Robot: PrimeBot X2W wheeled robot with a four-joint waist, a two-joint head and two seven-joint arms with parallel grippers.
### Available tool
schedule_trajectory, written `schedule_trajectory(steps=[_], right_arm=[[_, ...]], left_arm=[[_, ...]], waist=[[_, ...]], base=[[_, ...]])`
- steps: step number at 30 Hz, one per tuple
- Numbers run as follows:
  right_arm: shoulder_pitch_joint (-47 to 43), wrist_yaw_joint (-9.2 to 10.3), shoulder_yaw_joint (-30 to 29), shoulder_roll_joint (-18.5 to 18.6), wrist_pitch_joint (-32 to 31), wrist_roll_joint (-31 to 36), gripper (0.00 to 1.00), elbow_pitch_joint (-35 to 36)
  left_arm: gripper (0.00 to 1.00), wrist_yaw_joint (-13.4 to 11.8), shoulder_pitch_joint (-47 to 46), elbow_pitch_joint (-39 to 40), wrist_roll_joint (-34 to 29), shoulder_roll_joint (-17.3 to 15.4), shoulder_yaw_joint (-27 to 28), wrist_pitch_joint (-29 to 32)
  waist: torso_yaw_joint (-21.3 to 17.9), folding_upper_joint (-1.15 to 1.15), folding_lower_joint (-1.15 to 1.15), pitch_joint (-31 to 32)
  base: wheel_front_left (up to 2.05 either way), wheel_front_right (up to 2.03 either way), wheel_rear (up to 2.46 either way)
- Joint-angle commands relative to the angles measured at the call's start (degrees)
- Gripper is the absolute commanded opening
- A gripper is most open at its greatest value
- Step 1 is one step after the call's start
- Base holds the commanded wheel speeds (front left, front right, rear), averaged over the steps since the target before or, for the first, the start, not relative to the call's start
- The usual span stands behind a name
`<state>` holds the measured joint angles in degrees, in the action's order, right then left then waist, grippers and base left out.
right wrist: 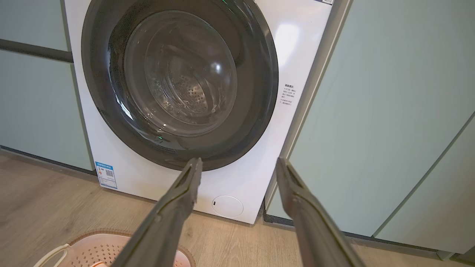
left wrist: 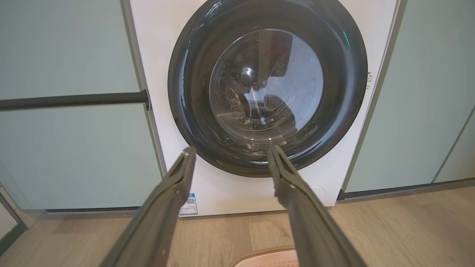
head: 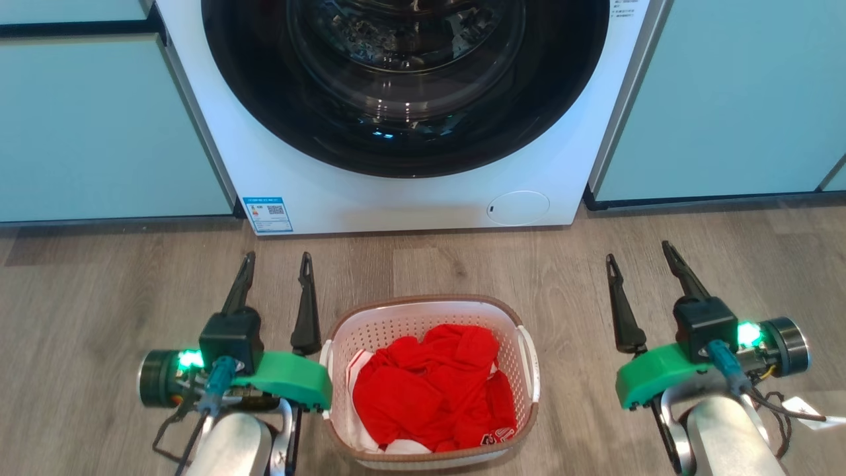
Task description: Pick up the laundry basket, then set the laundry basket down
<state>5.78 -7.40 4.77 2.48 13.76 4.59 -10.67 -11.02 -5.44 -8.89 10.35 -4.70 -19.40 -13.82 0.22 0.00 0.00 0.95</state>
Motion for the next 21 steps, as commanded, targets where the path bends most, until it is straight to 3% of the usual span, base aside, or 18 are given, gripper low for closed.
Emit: schedule_trajectory(steps=[1,11,21], right_arm=[[3.41,-0.09,1.42,0.40,1.12,1.78,1.00,1.52],[3.20,-0.09,0.01,0.40,1.24,-4.63,1.00,-2.99],[3.74,-0.09,0.24,0.40,1.24,-5.89,1.00,-4.84]], left_arm=[[1.00,0.41,-2.19,1.26,-2.06,0.48,2.48,-1.07],[1.00,5.54,-1.72,-5.17,-0.38,1.76,5.92,-1.18],[1.00,6.34,-2.02,-9.09,2.77,1.81,5.07,-1.18]], waist=[[-0.06,0.00,0.00,-0.05],[-0.26,0.00,0.00,0.04],[-0.28,0.00,0.00,0.14]], base=[[0.00,0.00,0.00],[0.00,0.00,0.00],[0.00,0.00,0.00]])
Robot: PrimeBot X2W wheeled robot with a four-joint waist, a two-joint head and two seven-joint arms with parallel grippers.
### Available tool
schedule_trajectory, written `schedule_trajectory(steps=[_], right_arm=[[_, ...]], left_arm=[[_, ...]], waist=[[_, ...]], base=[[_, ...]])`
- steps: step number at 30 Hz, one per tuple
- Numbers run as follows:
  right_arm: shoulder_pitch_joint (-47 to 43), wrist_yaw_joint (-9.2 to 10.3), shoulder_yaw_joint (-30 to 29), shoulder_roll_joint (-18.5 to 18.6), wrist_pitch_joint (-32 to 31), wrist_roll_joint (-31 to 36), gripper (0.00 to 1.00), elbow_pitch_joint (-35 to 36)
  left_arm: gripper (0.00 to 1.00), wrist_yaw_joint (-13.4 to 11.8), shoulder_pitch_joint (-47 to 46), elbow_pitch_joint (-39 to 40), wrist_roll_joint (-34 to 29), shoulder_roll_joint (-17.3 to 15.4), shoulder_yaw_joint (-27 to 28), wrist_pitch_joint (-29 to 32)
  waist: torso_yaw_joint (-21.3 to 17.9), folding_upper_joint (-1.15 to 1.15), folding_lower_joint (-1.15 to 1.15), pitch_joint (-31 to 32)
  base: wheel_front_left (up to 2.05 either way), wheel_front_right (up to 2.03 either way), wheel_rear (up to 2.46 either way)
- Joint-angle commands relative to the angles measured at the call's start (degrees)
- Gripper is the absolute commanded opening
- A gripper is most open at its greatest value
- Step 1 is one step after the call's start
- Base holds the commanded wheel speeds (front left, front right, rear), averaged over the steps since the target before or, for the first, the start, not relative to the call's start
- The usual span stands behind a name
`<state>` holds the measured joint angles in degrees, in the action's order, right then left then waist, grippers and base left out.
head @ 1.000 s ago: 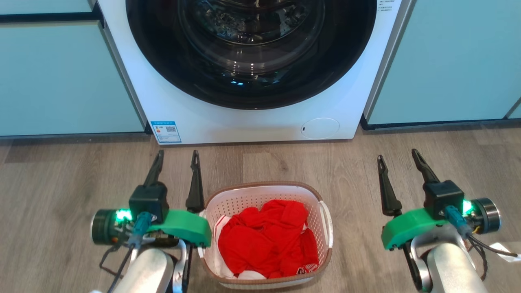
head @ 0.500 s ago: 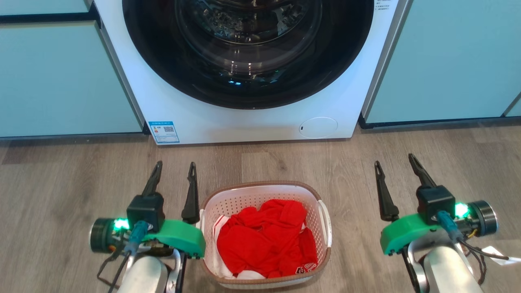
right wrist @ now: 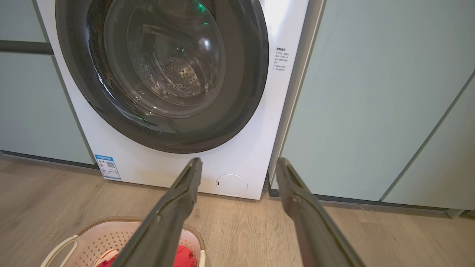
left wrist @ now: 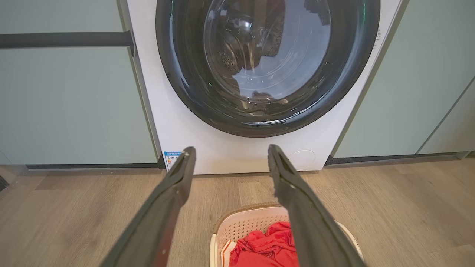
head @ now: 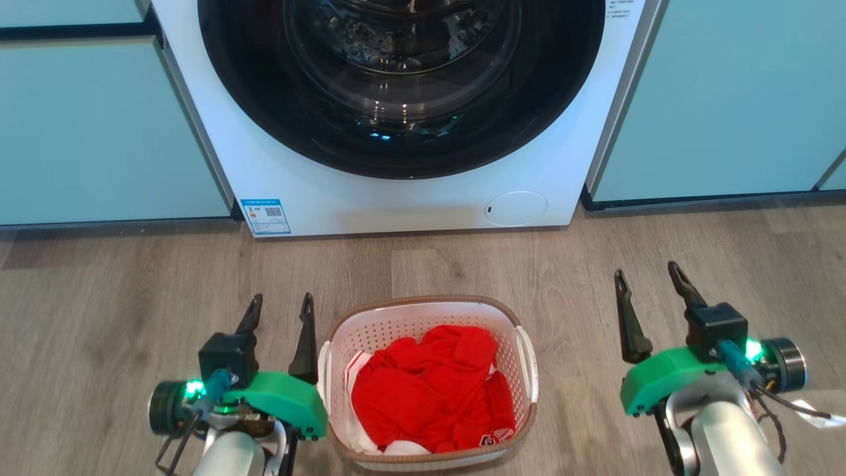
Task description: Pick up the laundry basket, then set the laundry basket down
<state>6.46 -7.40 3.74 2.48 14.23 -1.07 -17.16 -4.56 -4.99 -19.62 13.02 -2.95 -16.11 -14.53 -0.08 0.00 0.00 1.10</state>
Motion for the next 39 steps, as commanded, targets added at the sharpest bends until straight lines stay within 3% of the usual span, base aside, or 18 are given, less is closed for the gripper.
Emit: schedule_trajectory(steps=[1,23,34,39], right_arm=[[3.09,-0.09,1.31,0.40,0.77,-0.24,1.00,1.58],[3.34,-0.09,1.55,0.40,0.77,0.06,1.00,-0.51],[9.20,-0.09,2.47,0.40,0.77,-0.02,1.00,-6.24],[14.22,-0.09,3.86,0.40,0.77,-1.75,1.00,-11.31]], left_arm=[[1.00,-0.23,-2.55,1.59,0.08,0.06,1.75,-0.47],[1.00,-0.92,-2.80,-0.88,1.52,0.07,1.27,-0.47],[1.00,1.30,-8.44,-9.21,1.25,0.07,-0.10,-0.47],[1.00,3.50,-13.40,-14.54,1.85,0.07,0.67,-0.47]], waist=[[0.03,0.00,0.00,0.00],[0.14,0.00,0.00,-2.62],[-0.25,0.00,0.00,-14.70],[-0.73,0.00,0.00,-21.02]], base=[[0.00,0.00,0.00],[0.00,0.00,0.00],[0.00,0.00,0.00],[0.00,0.00,0.00]])
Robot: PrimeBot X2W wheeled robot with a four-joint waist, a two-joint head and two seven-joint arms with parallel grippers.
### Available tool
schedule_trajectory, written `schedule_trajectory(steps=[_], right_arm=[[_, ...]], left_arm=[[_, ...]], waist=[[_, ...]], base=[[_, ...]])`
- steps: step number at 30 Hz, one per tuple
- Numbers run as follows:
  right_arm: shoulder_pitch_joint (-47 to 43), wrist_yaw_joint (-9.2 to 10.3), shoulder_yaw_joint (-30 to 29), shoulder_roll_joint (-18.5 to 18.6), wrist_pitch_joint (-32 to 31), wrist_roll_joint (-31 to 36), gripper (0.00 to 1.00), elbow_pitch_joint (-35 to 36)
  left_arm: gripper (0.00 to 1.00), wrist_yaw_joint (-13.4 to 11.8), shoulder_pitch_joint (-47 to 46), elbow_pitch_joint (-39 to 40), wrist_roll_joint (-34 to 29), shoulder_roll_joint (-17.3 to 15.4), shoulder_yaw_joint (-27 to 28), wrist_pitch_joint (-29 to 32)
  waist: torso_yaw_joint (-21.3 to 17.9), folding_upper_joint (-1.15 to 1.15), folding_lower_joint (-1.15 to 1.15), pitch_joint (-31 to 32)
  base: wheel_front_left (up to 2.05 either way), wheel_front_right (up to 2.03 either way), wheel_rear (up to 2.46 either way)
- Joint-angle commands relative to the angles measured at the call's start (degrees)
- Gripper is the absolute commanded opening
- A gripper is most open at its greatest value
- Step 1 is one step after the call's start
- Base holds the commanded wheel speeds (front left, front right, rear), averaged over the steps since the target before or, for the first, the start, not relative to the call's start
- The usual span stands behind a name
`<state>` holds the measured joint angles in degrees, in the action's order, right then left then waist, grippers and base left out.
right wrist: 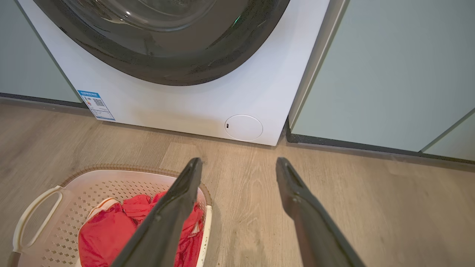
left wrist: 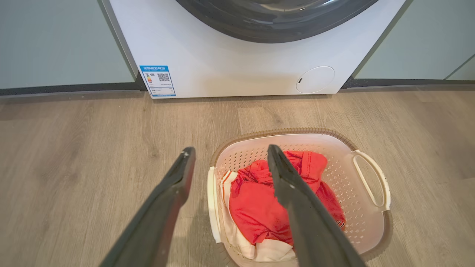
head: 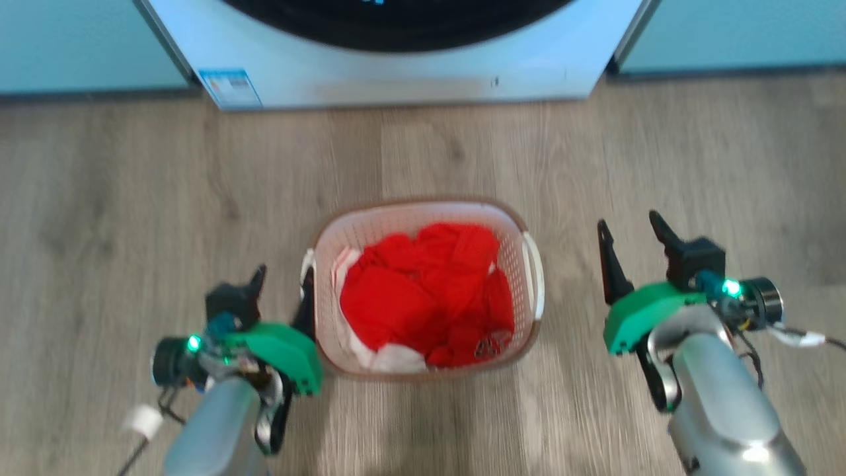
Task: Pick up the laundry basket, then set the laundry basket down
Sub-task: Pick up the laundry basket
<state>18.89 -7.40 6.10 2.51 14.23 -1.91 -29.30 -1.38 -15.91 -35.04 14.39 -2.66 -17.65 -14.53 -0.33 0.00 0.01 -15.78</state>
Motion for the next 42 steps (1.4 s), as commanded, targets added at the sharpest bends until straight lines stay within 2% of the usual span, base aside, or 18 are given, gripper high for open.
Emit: schedule_trajectory(steps=[1,11,16,18,19,20,22,30,42], right_arm=[[2.83,-0.09,1.84,0.37,0.77,-2.55,1.00,-0.45],[14.37,-0.09,6.60,0.37,0.77,-5.59,1.00,-14.69],[18.52,-0.09,8.50,0.37,0.77,-7.73,1.00,-20.25],[20.40,-0.09,9.71,0.37,0.77,-9.92,1.00,-22.96],[22.13,-0.09,11.46,0.37,0.48,-13.71,1.00,-24.99],[22.13,-0.09,11.46,0.37,0.48,-13.71,1.00,-24.99],[24.60,-0.09,14.50,0.37,-0.61,-18.49,1.00,-27.43],[29.55,-0.09,21.62,0.37,-4.25,-25.19,1.00,-32.56],[34.05,-0.09,29.04,0.37,-9.86,-34.36,1.00,-35.20]], left_arm=[[1.00,0.68,-3.42,-0.38,1.09,-0.22,2.68,-0.47],[1.00,3.31,-14.47,-14.25,1.75,-0.21,3.92,-0.47],[1.00,4.49,-18.29,-19.59,1.85,-0.21,4.03,-0.47],[1.00,4.89,-20.06,-22.25,1.99,-0.21,4.08,-0.47],[1.00,5.50,-21.87,-24.68,2.20,-0.21,3.79,-0.47],[1.00,5.50,-21.87,-24.68,2.20,-0.21,3.79,-0.47],[1.00,6.10,-24.52,-28.01,2.04,-0.21,3.11,-0.47],[1.00,7.74,-30.61,-35.74,2.97,-0.21,-0.07,0.80],[1.00,8.68,-35.16,-38.26,5.35,-0.21,-4.74,7.44]], waist=[[-0.63,0.00,-0.01,-5.45],[-0.62,0.00,-0.01,-16.15],[-0.50,0.00,-0.01,-19.34],[-0.36,0.00,-0.01,-20.73],[-0.17,0.00,-0.01,-22.11],[-0.17,0.00,-0.01,-22.11],[0.01,0.00,-0.01,-24.00],[0.70,0.00,-0.01,-27.84],[1.03,0.00,-0.01,-32.05]], base=[[0.00,0.00,0.00],[0.00,0.00,0.00],[0.00,0.00,0.00],[0.00,0.00,0.00],[0.00,0.00,0.00],[0.00,0.00,0.00],[0.00,0.00,0.00],[0.00,0.00,0.00],[0.00,0.00,0.00]])
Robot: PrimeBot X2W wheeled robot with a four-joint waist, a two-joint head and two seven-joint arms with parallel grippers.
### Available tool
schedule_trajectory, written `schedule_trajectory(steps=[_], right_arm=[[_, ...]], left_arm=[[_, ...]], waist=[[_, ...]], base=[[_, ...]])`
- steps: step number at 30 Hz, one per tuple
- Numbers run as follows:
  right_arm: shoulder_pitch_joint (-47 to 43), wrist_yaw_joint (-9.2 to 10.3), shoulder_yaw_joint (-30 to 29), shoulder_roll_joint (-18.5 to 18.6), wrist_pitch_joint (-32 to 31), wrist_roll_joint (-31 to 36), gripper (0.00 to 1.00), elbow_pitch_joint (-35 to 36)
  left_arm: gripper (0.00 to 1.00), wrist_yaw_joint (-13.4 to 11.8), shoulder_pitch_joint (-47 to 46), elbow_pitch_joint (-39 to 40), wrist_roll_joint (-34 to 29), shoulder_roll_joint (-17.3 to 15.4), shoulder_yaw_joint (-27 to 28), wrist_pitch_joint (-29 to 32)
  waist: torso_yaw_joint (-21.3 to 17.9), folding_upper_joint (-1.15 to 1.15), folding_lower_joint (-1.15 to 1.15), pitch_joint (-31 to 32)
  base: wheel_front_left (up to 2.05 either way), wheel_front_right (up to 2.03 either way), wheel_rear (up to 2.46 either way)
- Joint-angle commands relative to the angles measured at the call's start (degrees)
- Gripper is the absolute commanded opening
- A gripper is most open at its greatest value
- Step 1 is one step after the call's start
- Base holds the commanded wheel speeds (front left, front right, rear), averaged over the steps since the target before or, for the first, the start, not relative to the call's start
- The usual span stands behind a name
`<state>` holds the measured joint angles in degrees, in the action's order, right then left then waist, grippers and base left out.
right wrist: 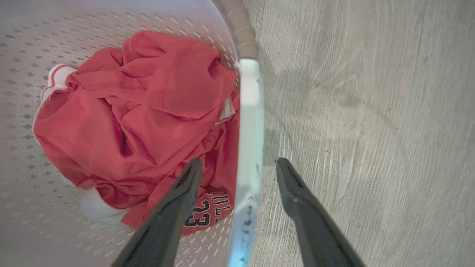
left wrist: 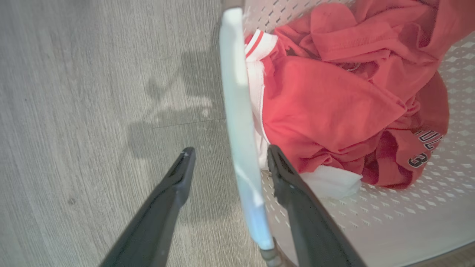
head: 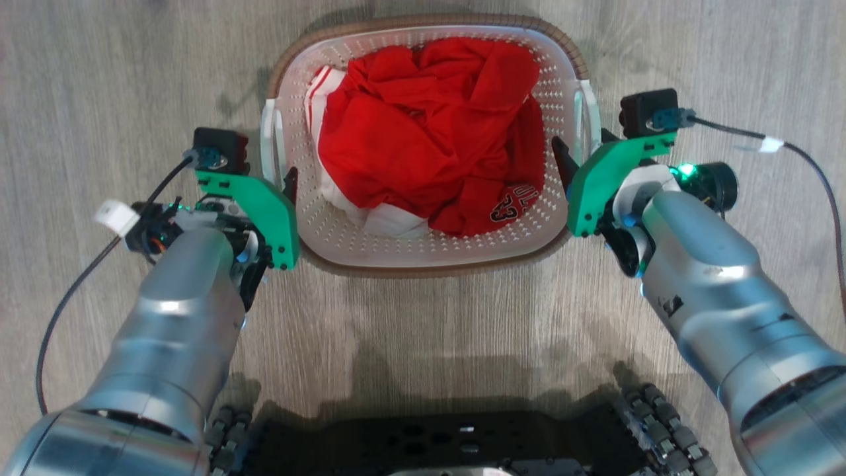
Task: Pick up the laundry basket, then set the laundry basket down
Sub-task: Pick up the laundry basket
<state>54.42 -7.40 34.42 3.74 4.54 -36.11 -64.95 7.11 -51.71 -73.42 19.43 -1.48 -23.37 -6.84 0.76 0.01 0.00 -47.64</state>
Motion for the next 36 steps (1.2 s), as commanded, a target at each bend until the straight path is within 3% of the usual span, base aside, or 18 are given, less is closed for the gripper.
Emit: schedule_trajectory(steps=[1,10,36], right_arm=[[-1.07,-0.09,1.29,-0.86,-0.27,-0.55,1.00,0.26],[2.37,-0.09,5.26,-0.86,-1.10,-3.48,1.00,-1.83],[4.20,-0.09,11.23,-0.86,-0.78,-10.18,1.00,-4.74]], left_arm=[[1.00,0.22,0.40,0.04,0.36,-1.40,0.60,0.22],[1.00,0.35,-1.40,1.06,4.23,-1.40,-3.42,5.04],[1.00,0.37,-4.22,0.47,12.59,-1.53,-12.60,4.80]], waist=[[-0.14,-0.01,0.00,-0.48],[-0.58,-0.01,0.00,-3.21],[0.59,-0.01,0.00,-4.90]], base=[[0.00,0.00,0.00],[0.00,0.00,0.00],[0.00,0.00,0.00]])
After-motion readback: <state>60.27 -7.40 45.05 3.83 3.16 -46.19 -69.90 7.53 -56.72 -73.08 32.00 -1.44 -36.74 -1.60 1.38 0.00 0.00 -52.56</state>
